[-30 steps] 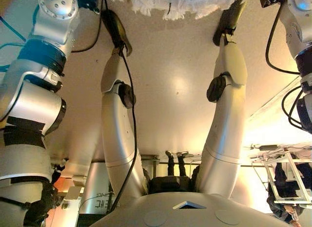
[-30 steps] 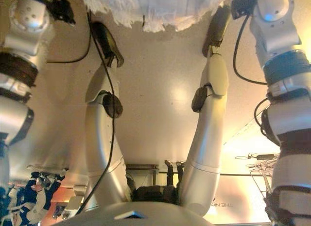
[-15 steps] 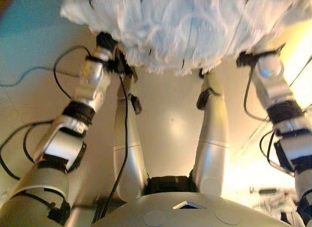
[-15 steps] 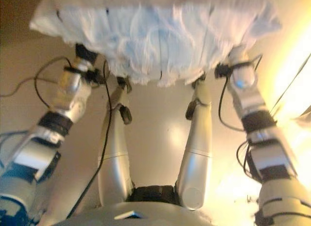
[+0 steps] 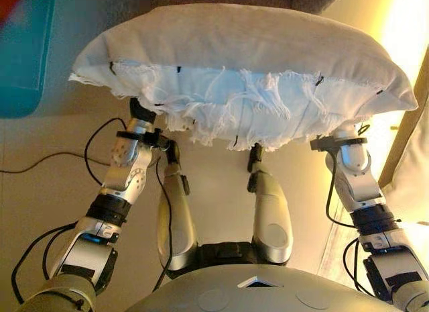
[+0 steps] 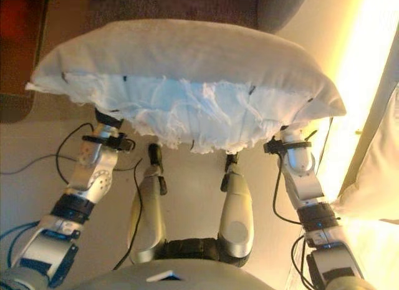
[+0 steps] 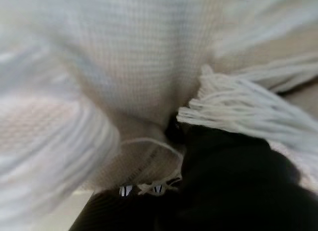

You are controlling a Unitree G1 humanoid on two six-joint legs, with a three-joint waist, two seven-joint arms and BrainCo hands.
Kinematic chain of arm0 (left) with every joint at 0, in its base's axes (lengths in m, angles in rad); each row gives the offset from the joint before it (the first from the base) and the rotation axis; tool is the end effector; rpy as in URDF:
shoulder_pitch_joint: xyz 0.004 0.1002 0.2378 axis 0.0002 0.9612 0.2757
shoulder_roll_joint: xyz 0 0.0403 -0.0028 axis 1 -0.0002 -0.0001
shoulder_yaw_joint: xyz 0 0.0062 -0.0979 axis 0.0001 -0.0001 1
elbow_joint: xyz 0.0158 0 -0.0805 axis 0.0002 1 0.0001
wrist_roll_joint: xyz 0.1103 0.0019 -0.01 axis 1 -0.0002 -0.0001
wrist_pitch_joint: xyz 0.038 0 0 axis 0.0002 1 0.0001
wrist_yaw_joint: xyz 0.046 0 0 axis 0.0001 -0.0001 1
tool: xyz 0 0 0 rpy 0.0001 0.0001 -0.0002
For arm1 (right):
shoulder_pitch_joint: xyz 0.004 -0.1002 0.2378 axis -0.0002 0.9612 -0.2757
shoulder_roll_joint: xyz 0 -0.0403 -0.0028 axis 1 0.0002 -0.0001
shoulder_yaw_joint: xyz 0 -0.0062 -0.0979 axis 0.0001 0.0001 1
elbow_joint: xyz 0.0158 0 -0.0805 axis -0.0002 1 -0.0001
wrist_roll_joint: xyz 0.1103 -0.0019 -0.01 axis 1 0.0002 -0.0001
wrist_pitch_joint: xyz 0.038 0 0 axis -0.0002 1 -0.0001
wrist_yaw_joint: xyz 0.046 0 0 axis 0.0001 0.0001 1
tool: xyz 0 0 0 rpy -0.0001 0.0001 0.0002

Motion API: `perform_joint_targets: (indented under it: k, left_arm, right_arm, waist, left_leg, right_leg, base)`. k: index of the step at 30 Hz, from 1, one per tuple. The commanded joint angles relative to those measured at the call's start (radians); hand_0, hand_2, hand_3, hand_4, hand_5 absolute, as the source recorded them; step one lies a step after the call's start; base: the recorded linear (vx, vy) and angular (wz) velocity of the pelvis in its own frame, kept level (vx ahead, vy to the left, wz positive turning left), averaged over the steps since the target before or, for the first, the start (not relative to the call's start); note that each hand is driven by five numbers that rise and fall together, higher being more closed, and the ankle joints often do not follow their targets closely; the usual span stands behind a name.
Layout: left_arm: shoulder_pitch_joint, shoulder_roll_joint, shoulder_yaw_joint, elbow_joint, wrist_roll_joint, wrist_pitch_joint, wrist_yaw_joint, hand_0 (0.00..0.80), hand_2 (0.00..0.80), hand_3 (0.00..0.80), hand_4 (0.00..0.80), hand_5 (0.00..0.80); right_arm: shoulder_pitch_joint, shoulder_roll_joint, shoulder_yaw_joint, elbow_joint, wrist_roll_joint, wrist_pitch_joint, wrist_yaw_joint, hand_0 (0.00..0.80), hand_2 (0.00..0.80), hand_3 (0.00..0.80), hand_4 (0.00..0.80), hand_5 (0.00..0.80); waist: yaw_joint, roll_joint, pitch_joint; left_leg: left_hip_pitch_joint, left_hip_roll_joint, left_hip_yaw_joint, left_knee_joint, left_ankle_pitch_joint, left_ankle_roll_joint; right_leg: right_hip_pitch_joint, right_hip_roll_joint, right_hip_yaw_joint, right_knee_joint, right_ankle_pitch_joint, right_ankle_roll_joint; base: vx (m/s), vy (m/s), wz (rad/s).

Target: Pick up the cushion and take it to the sofa

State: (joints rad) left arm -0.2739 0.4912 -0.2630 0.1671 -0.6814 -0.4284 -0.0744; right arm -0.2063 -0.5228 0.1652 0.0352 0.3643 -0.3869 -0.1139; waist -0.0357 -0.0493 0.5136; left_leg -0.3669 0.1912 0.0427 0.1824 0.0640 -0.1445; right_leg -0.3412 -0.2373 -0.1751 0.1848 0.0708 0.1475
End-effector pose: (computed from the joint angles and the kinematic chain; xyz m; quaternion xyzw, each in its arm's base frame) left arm 0.2572 0.1906 0.0984 -0.0830 -0.2004 -0.1295 0.9676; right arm 0.2444 -0.1999 0.1144 -0.0559 -0.2428 0.0473 0.9673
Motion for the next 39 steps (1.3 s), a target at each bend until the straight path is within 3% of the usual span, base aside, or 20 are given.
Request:
perform_joint_targets:
  k: [1,4,8,12,16,20,24,26,28,30,31,32,33,35,37,39]
  left_arm:
    - [0.012,-0.058,-0.063,-0.203,0.003,-0.077,-0.071,0.800,0.800,0.800,0.800,0.800]
    - [0.122,-0.074,-0.028,-0.273,-0.019,-0.075,-0.089,0.800,0.800,0.800,0.800,0.800]
    - [0.214,-0.093,-0.019,-0.334,-0.075,-0.074,-0.105,0.800,0.800,0.800,0.800,0.800]
    - [0.226,-0.093,-0.032,-0.393,-0.107,-0.110,-0.123,0.800,0.800,0.800,0.800,0.800]
    - [0.187,-0.079,-0.054,-0.443,-0.057,-0.129,-0.065,0.800,0.800,0.800,0.800,0.800]
    - [0.161,-0.061,-0.040,-0.473,-0.074,-0.131,-0.072,0.800,0.800,0.800,0.800,0.800]
    - [0.125,-0.045,-0.051,-0.487,-0.075,-0.139,-0.045,0.800,0.800,0.800,0.800,0.800]
    - [0.095,-0.044,-0.060,-0.473,-0.039,-0.166,-0.007,0.800,0.800,0.800,0.800,0.800]
    - [0.103,-0.041,-0.050,-0.475,-0.022,-0.186,0.034,0.800,0.800,0.800,0.800,0.800]
    - [0.128,-0.040,-0.029,-0.479,-0.017,-0.203,0.062,0.800,0.800,0.800,0.800,0.800]
    - [0.155,-0.040,-0.014,-0.486,-0.002,-0.222,0.073,0.800,0.800,0.800,0.800,0.800]
    - [0.167,-0.040,-0.008,-0.491,0.002,-0.228,0.074,0.800,0.800,0.800,0.800,0.800]
    - [0.193,-0.040,0.012,-0.502,0.007,-0.238,0.073,0.800,0.800,0.800,0.800,0.800]
    - [0.219,-0.046,0.036,-0.522,0.016,-0.243,0.071,0.800,0.800,0.800,0.800,0.800]
    - [0.219,-0.052,0.045,-0.527,0.017,-0.240,0.062,0.800,0.800,0.800,0.800,0.800]
    - [0.195,-0.056,0.037,-0.522,0.025,-0.230,0.079,0.800,0.800,0.800,0.800,0.800]
  right_arm:
    - [-0.008,0.023,0.017,-0.182,-0.019,-0.089,0.076,0.800,0.800,0.800,0.800,0.800]
    - [0.057,0.030,0.000,-0.246,0.006,-0.076,0.118,0.800,0.800,0.800,0.800,0.800]
    - [0.109,0.022,-0.011,-0.322,-0.004,-0.074,0.115,0.800,0.800,0.800,0.800,0.800]
    - [0.118,0.000,-0.015,-0.388,-0.010,-0.097,0.055,0.800,0.800,0.800,0.800,0.800]
    - [0.123,-0.003,-0.018,-0.451,-0.031,-0.115,-0.005,0.800,0.800,0.800,0.800,0.800]
    - [0.138,-0.007,-0.029,-0.491,-0.069,-0.139,-0.054,0.800,0.800,0.800,0.800,0.800]
    - [0.114,-0.017,-0.020,-0.500,-0.074,-0.144,-0.089,0.800,0.800,0.800,0.800,0.800]
    - [0.068,-0.015,0.002,-0.482,-0.074,-0.141,-0.081,0.800,0.800,0.800,0.800,0.800]
    - [0.039,-0.017,0.015,-0.472,-0.056,-0.121,-0.067,0.800,0.800,0.800,0.800,0.800]
    - [0.019,-0.025,0.031,-0.463,-0.036,-0.107,-0.050,0.800,0.800,0.800,0.800,0.800]
    - [0.021,-0.032,0.039,-0.470,-0.015,-0.110,-0.031,0.800,0.800,0.800,0.800,0.800]
    - [0.025,-0.034,0.040,-0.475,-0.008,-0.112,-0.022,0.800,0.800,0.800,0.800,0.800]
    - [0.034,-0.044,0.040,-0.481,0.006,-0.121,-0.006,0.800,0.800,0.800,0.800,0.800]
    - [0.041,-0.049,0.044,-0.475,0.007,-0.138,0.007,0.800,0.800,0.800,0.800,0.800]
    - [0.032,-0.040,0.059,-0.454,-0.022,-0.164,-0.006,0.800,0.800,0.800,0.800,0.800]
    - [0.003,-0.024,0.080,-0.438,-0.066,-0.158,-0.030,0.800,0.800,0.800,0.800,0.800]
  waist:
    - [0.026,0.014,-0.200]
    - [0.039,0.025,-0.295]
    - [0.046,0.033,-0.366]
    - [0.040,0.039,-0.396]
    - [0.025,0.050,-0.411]
    - [0.018,0.058,-0.410]
    - [0.012,0.062,-0.397]
    - [0.016,0.056,-0.387]
    - [0.020,0.046,-0.380]
    - [0.028,0.030,-0.372]
    - [0.038,0.017,-0.365]
    - [0.043,0.013,-0.361]
    - [0.053,0.001,-0.351]
    - [0.075,-0.008,-0.332]
    - [0.087,-0.004,-0.315]
    - [0.094,0.014,-0.299]
  left_leg:
    - [0.081,0.009,0.049,-0.060,-0.046,0.056]
    - [0.210,0.035,0.077,-0.135,-0.029,0.042]
    - [0.332,0.059,0.090,-0.209,-0.006,0.031]
    - [0.411,0.066,0.106,-0.262,0.002,0.026]
    - [0.454,0.056,0.117,-0.270,-0.016,0.024]
    - [0.469,0.047,0.099,-0.270,-0.029,0.027]
    - [0.460,0.064,0.058,-0.270,-0.023,0.022]
    - [0.453,0.096,0.051,-0.270,0.000,0.006]
    - [0.468,0.139,0.060,-0.270,0.021,-0.011]
    - [0.475,0.159,0.065,-0.222,0.014,-0.008]
    - [0.452,0.156,0.034,-0.143,0.011,0.004]
    - [0.436,0.152,0.019,-0.109,0.012,0.009]
    - [0.405,0.125,-0.005,-0.032,-0.016,0.031]
    - [0.325,0.036,-0.030,0.109,-0.057,0.075]
    - [0.268,-0.034,-0.011,0.176,-0.088,0.096]
    - [0.226,-0.101,0.001,0.179,-0.077,0.096]
  right_leg:
    - [0.087,-0.040,-0.036,-0.007,-0.065,0.013]
    - [0.218,-0.021,-0.078,-0.091,-0.069,0.013]
    - [0.331,-0.002,-0.094,-0.145,-0.071,0.003]
    - [0.401,0.000,-0.106,-0.172,-0.078,0.002]
    - [0.444,-0.015,-0.120,-0.168,-0.088,0.017]
    - [0.453,-0.012,-0.118,-0.127,-0.121,0.018]
    - [0.425,0.051,-0.057,-0.068,-0.182,-0.025]
    - [0.415,0.099,-0.045,-0.050,-0.204,-0.056]
    - [0.415,0.143,-0.018,-0.053,-0.205,-0.080]
    - [0.422,0.163,0.021,-0.070,-0.189,-0.090]
    - [0.426,0.173,0.052,-0.086,-0.176,-0.100]
    - [0.428,0.178,0.063,-0.091,-0.171,-0.105]
    - [0.433,0.181,0.080,-0.103,-0.162,-0.111]
    - [0.448,0.186,0.085,-0.114,-0.154,-0.126]
    - [0.455,0.191,0.073,-0.105,-0.158,-0.132]
    - [0.460,0.207,0.057,-0.084,-0.174,-0.135]
  base:
    - [0.103,-0.113,-0.02]
    - [0.212,-0.076,-0.04]
    - [0.158,-0.047,-0.12]
    - [0.052,0.018,-0.07]
    - [0.035,0.039,-0.03]
    - [0.012,-0.030,0.03]
    - [-0.079,-0.217,0.04]
    - [-0.103,-0.379,0.10]
    - [-0.043,-0.407,0.02]
    - [-0.012,-0.393,-0.10]
    - [-0.007,-0.332,-0.29]
    - [-0.009,-0.332,-0.50]
    - [-0.003,-0.246,-0.76]
    - [0.013,-0.204,-0.87]
    - [0.053,-0.097,-0.37]
    - [0.138,-0.014,0.05]
